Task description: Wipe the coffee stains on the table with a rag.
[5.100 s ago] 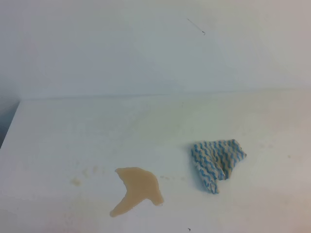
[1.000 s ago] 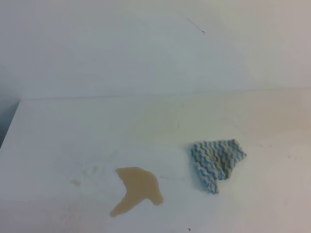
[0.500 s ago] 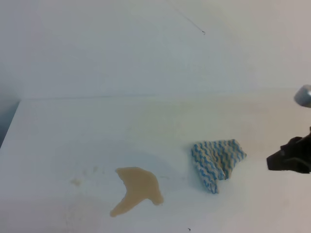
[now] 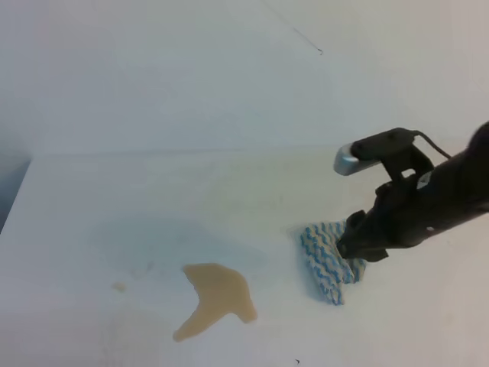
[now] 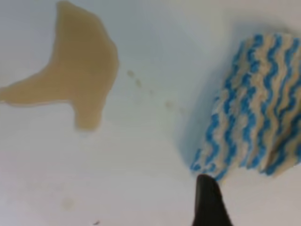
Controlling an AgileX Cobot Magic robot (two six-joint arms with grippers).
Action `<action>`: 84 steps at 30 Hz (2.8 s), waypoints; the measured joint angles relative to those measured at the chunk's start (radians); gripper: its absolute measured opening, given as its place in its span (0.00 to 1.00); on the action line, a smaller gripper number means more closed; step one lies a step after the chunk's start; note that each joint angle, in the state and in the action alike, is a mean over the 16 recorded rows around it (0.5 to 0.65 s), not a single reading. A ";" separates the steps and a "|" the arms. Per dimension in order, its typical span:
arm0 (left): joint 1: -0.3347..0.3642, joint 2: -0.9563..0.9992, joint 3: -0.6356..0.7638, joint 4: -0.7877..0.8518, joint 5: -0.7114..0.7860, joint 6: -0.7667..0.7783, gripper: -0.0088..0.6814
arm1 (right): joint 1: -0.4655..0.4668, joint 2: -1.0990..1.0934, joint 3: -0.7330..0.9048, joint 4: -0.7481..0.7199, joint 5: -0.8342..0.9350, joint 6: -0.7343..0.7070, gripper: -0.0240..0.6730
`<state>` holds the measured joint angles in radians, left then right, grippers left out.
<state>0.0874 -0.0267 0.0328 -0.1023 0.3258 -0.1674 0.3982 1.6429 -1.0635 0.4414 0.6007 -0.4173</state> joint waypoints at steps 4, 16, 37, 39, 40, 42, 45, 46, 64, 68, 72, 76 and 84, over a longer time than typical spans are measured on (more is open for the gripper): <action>0.000 0.000 -0.008 0.000 0.000 0.000 0.01 | 0.048 0.088 -0.106 -0.159 0.036 0.140 0.61; 0.000 0.000 -0.011 0.000 0.000 -0.001 0.01 | 0.089 0.328 -0.299 -0.303 0.135 0.296 0.55; 0.000 0.002 -0.005 0.000 -0.002 0.001 0.01 | 0.090 0.408 -0.499 0.243 0.397 -0.062 0.05; 0.000 0.002 -0.003 0.000 -0.002 0.001 0.01 | 0.092 0.408 -0.524 0.360 0.445 -0.128 0.05; 0.000 0.002 -0.005 0.000 -0.002 0.001 0.01 | 0.094 0.408 -0.536 0.415 0.467 -0.158 0.05; 0.000 0.002 -0.005 0.000 -0.001 0.001 0.01 | 0.099 0.408 -0.555 0.513 0.508 -0.213 0.05; 0.000 0.002 -0.008 0.000 -0.001 0.000 0.01 | 0.111 0.412 -0.574 0.622 0.559 -0.273 0.05; 0.000 0.003 -0.011 0.000 -0.001 0.000 0.01 | 0.117 0.415 -0.578 0.648 0.572 -0.286 0.05; 0.000 0.000 -0.016 0.000 0.000 -0.001 0.01 | 0.287 0.520 -0.584 0.602 0.541 -0.306 0.05; 0.000 0.002 -0.022 0.000 0.000 0.000 0.01 | 0.297 0.527 -0.584 0.489 0.469 -0.248 0.05; 0.000 0.003 -0.027 0.000 0.000 0.000 0.01 | 0.291 0.529 -0.584 0.344 0.388 -0.158 0.05; 0.000 0.005 -0.030 0.000 0.000 0.001 0.01 | 0.275 0.529 -0.584 0.202 0.319 -0.060 0.05; 0.000 0.005 -0.033 0.001 0.000 0.001 0.01 | 0.216 0.529 -0.584 0.057 0.277 0.047 0.05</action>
<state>0.0873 -0.0217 0.0000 -0.1018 0.3258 -0.1665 0.6141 2.1720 -1.6479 0.4979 0.8780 -0.3698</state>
